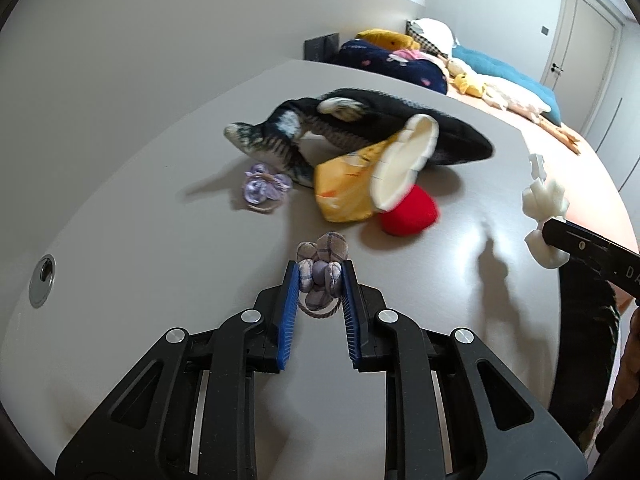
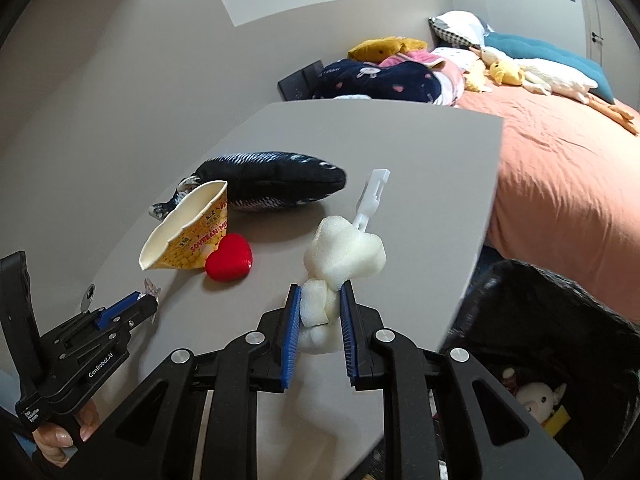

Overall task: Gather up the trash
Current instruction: 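Carry the foam pieces and flower trinket over the black bin, then open both tools to drop the foam and trinket into the bin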

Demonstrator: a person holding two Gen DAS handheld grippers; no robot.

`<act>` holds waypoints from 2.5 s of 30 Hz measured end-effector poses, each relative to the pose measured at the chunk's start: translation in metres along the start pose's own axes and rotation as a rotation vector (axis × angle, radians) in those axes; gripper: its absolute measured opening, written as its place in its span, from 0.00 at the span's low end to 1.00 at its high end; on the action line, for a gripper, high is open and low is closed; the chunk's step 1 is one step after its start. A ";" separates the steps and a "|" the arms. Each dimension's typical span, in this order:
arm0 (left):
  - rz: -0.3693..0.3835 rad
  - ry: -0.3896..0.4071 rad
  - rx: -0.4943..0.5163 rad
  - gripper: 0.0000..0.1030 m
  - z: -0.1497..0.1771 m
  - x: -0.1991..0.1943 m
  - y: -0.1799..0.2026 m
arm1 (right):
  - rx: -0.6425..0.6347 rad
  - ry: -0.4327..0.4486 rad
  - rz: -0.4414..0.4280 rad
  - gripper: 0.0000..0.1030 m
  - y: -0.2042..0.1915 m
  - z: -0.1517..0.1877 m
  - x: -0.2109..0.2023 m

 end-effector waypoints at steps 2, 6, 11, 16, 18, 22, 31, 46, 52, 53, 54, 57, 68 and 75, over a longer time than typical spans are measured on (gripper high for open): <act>0.006 0.005 0.008 0.20 0.002 -0.004 0.006 | 0.004 0.013 0.004 0.20 0.004 0.003 -0.009; 0.023 0.021 0.031 0.20 0.006 -0.014 0.023 | 0.012 0.037 0.017 0.20 0.012 0.013 -0.027; 0.042 0.032 0.060 0.20 0.016 -0.025 0.046 | 0.017 0.063 0.030 0.20 0.022 0.024 -0.046; 0.058 0.047 0.100 0.20 0.023 -0.035 0.071 | 0.026 0.088 0.043 0.20 0.032 0.037 -0.063; 0.064 0.052 0.113 0.20 0.025 -0.040 0.080 | 0.031 0.097 0.047 0.20 0.036 0.041 -0.070; 0.081 0.062 0.137 0.20 0.031 -0.046 0.097 | 0.038 0.116 0.057 0.20 0.045 0.051 -0.084; 0.108 0.072 0.190 0.20 0.041 -0.055 0.135 | 0.066 0.142 0.075 0.21 0.070 0.071 -0.108; 0.179 0.070 0.318 0.20 0.057 -0.061 0.210 | 0.136 0.192 0.150 0.21 0.120 0.100 -0.149; 0.208 0.061 0.367 0.20 0.060 -0.062 0.235 | 0.170 0.212 0.195 0.21 0.140 0.109 -0.165; 0.211 0.060 0.374 0.20 0.061 -0.063 0.238 | 0.173 0.215 0.204 0.21 0.143 0.110 -0.168; 0.216 0.058 0.385 0.20 0.062 -0.063 0.242 | 0.178 0.218 0.219 0.21 0.147 0.111 -0.171; 0.232 0.051 0.411 0.20 0.066 -0.063 0.254 | 0.186 0.226 0.253 0.22 0.154 0.113 -0.177; 0.268 0.017 0.490 0.29 0.078 -0.061 0.284 | 0.225 0.254 0.317 0.26 0.171 0.117 -0.192; 0.240 0.022 0.469 0.94 0.079 -0.061 0.282 | 0.282 0.295 0.341 0.73 0.182 0.119 -0.202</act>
Point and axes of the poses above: each gripper's, at about its wrist camera, not at the fingertips, and x roughly the way its jaws point, y to its right, z to its underside, the point moved 4 cm from there along x, roughly the way its jaws point, and after that the axes turned 10 degrees about -y, right-handed, at the moved point
